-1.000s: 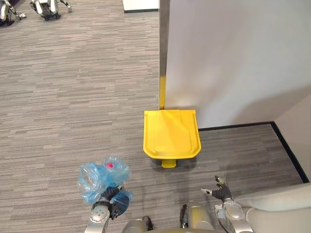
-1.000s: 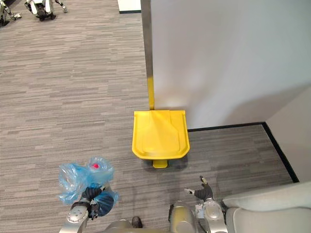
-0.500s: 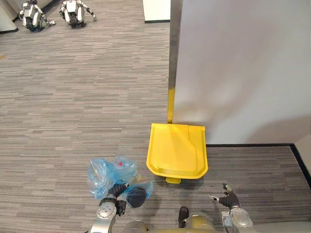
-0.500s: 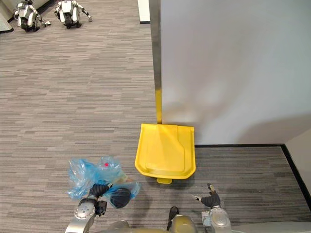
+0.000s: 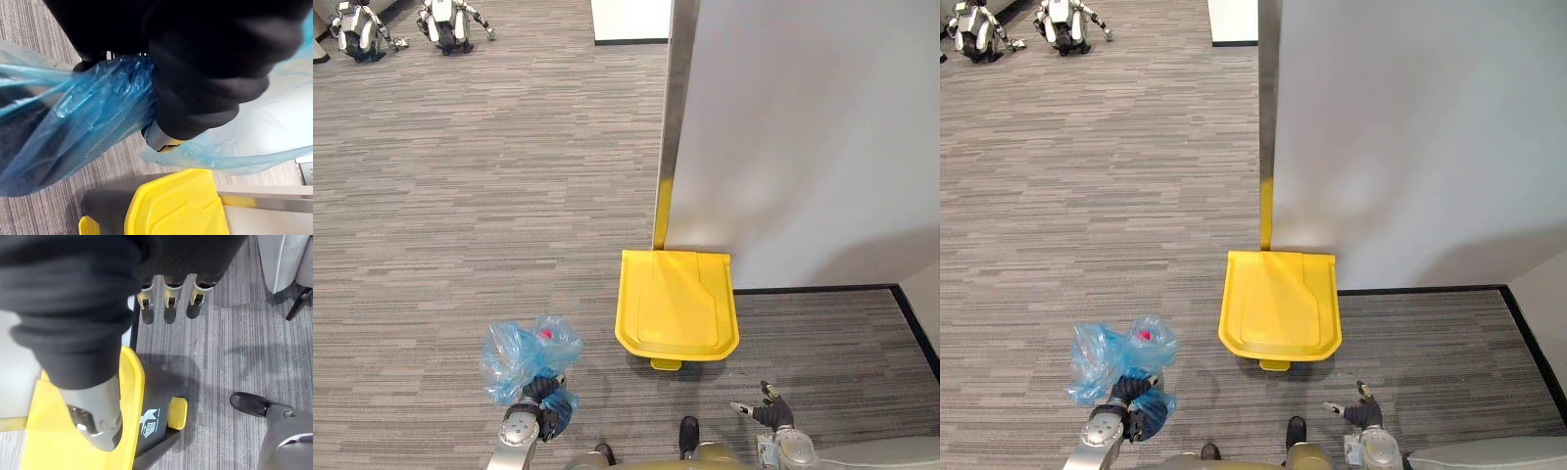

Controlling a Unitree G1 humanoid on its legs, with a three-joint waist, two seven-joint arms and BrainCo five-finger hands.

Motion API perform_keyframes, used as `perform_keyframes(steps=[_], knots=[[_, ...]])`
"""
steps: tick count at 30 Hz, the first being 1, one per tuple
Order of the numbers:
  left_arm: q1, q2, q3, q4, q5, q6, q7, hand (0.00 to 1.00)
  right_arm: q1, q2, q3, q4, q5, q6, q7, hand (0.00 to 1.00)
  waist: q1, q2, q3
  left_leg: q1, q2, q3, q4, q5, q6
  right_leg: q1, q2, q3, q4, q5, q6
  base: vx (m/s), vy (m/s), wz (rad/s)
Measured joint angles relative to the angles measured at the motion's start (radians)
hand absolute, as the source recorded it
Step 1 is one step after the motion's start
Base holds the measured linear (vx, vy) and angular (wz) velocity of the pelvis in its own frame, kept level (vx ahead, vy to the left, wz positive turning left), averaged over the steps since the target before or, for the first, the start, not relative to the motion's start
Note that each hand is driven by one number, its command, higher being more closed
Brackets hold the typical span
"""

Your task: Gather rubbish on tea table into small bin, then transfer packed bag to large trash can.

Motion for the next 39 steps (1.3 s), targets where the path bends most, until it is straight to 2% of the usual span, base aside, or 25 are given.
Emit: perform_keyframes(steps=[6, 17, 21, 24, 25, 26, 27, 28, 29, 31, 32, 33, 34, 35, 36, 37, 39], knots=[[0.022, -0.006, 0.0, 0.013, 0.001, 0.0, 0.0, 1.0, -0.002, 0.0, 0.0, 0.02, 0.0, 0.001, 0.001, 0.0, 0.0, -0.011, -0.016, 0.016, -0.001, -0.009, -0.044, 0.025, -0.003, 0.013, 0.007, -0.001, -0.038, 0.028, -0.004, -0.07, -0.026, 0.0], [0.052, -0.007, 0.018, 0.012, 0.0, 0.0, 0.0, 1.0, -0.015, -0.001, 0.006, 0.02, -0.006, 0.001, 0.0, 0.0, 0.001, -0.027, -0.032, 0.015, -0.002, -0.001, -0.059, 0.026, -0.005, -0.003, 0.011, 0.018, -0.04, 0.024, 0.005, -0.02, 0.002, -0.05], [0.057, -0.006, 0.021, 0.01, 0.0, 0.0, 0.001, 1.0, -0.047, -0.005, 0.012, 0.019, -0.014, 0.002, -0.001, 0.0, 0.015, -0.029, -0.031, -0.003, -0.002, 0.021, -0.041, 0.014, 0.003, -0.041, 0.01, 0.047, -0.008, 0.025, 0.006, 0.02, 0.021, -0.22], [0.058, -0.006, 0.021, -0.005, 0.0, 0.0, 0.001, 1.0, -0.077, -0.014, 0.033, 0.016, -0.015, 0.002, -0.002, 0.0, 0.028, -0.028, -0.027, -0.02, -0.003, 0.046, 0.024, -0.033, 0.014, -0.123, -0.008, 0.084, 0.175, -0.063, 0.021, -0.01, 0.057, -0.27], [0.054, -0.006, 0.02, -0.006, 0.0, 0.0, 0.001, 1.0, -0.09, -0.016, 0.034, 0.014, -0.015, 0.002, -0.002, 0.0, 0.026, -0.032, -0.02, -0.017, -0.013, 0.041, 0.051, -0.063, 0.029, -0.16, -0.034, 0.094, 0.297, -0.118, 0.048, -0.04, 0.094, 0.05], [0.041, -0.007, 0.02, -0.008, 0.0, 0.001, 0.001, 1.0, -0.096, -0.017, 0.034, 0.014, -0.015, 0.002, -0.004, 0.0, 0.025, -0.035, 0.003, 0.011, -0.028, 0.009, 0.061, -0.099, 0.061, -0.203, -0.065, 0.102, 0.456, -0.14, 0.096, -0.07, 0.127, 0.08], [0.034, -0.005, 0.02, -0.009, 0.0, 0.001, 0.001, 1.0, -0.104, -0.014, 0.034, 0.011, -0.015, 0.003, -0.004, 0.0, 0.024, -0.036, 0.019, 0.026, -0.032, 0.005, 0.07, -0.102, 0.067, -0.246, -0.08, 0.1, 0.57, -0.132, 0.126, 0.0, 0.127, 0.17], [0.025, 0.003, 0.017, -0.008, -0.001, 0.001, 0.001, 1.0, -0.109, -0.007, 0.044, 0.01, -0.016, 0.006, -0.004, 0.0, 0.017, -0.027, 0.047, 0.043, -0.032, -0.007, 0.102, -0.119, 0.084, -0.311, -0.086, 0.1, 0.637, -0.18, 0.16, 0.01, 0.074, 0.18], [0.017, 0.006, 0.017, -0.009, -0.001, 0.002, 0.001, 1.0, -0.113, -0.006, 0.054, 0.01, -0.017, 0.007, -0.003, 0.0, 0.017, -0.035, 0.057, 0.048, -0.03, -0.008, 0.118, -0.132, 0.089, -0.323, -0.089, 0.099, 0.611, -0.186, 0.154, 0.05, 0.061, 0.25], [-0.012, 0.028, 0.015, -0.014, -0.001, 0.002, 0.001, 1.0, -0.123, 0.005, 0.071, -0.016, -0.021, 0.02, -0.004, 0.0, 0.026, -0.067, 0.083, 0.045, -0.037, -0.009, 0.168, -0.163, 0.088, -0.337, -0.072, 0.078, 0.337, -0.127, 0.142, 0.06, 0.015, 0.24], [-0.017, 0.028, 0.016, -0.02, -0.001, 0.003, 0.001, 1.0, -0.123, 0.005, 0.071, -0.03, -0.021, 0.02, -0.005, 0.0, 0.026, -0.071, 0.089, 0.045, -0.039, -0.012, 0.188, -0.175, 0.086, -0.323, -0.077, 0.054, 0.315, -0.121, 0.131, 0.16, -0.056, 0.17], [-0.021, 0.027, 0.014, -0.041, -0.001, 0.002, 0.001, 1.0, -0.122, 0.005, 0.07, -0.059, -0.021, 0.02, -0.008, 0.0, 0.029, -0.077, 0.089, 0.036, -0.04, -0.018, 0.23, -0.201, 0.06, -0.268, -0.069, 0.046, 0.245, -0.103, 0.116, 0.22, -0.053, 0.06], [-0.052, 0.019, 0.008, -0.046, 0.0, 0.002, 0.001, 1.0, -0.134, -0.002, 0.06, -0.083, -0.021, 0.02, -0.017, 0.0, 0.031, -0.063, 0.102, 0.027, -0.026, -0.037, 0.262, -0.225, 0.042, -0.256, -0.056, 0.06, 0.244, -0.086, 0.118, 0.21, -0.042, 0.11], [-0.068, 0.018, 0.004, -0.052, 0.0, 0.002, 0.0, 1.0, -0.135, 0.0, 0.049, -0.103, -0.02, 0.019, -0.022, 0.0, 0.028, -0.053, 0.112, 0.027, -0.025, -0.048, 0.261, -0.227, 0.041, -0.261, -0.054, 0.064, 0.267, -0.099, 0.13, 0.13, -0.017, 0.33], [-0.092, 0.014, 0.001, -0.064, 0.0, 0.002, 0.0, 1.0, -0.13, 0.001, 0.039, -0.131, -0.02, 0.019, -0.024, 0.0, 0.022, -0.04, 0.126, 0.038, -0.025, -0.07, 0.255, -0.227, 0.04, -0.265, -0.053, 0.072, 0.312, -0.135, 0.127, 0.19, -0.038, 0.73], [-0.108, 0.005, 0.001, -0.099, 0.002, 0.001, 0.001, 1.0, -0.098, 0.006, 0.018, -0.144, -0.019, 0.02, -0.022, 0.0, 0.023, -0.033, 0.132, 0.07, -0.028, -0.106, 0.24, -0.231, 0.038, -0.273, -0.05, 0.096, 0.421, -0.22, 0.12, 0.21, -0.052, 0.8], [-0.108, 0.005, 0.001, -0.134, 0.007, -0.003, 0.001, 1.0, -0.058, 0.019, -0.003, -0.151, -0.015, 0.021, -0.021, 0.0, 0.024, -0.044, 0.126, 0.105, -0.038, -0.144, 0.231, -0.246, 0.032, -0.28, -0.057, 0.107, 0.528, -0.288, 0.085, 0.25, -0.08, 0.74]])
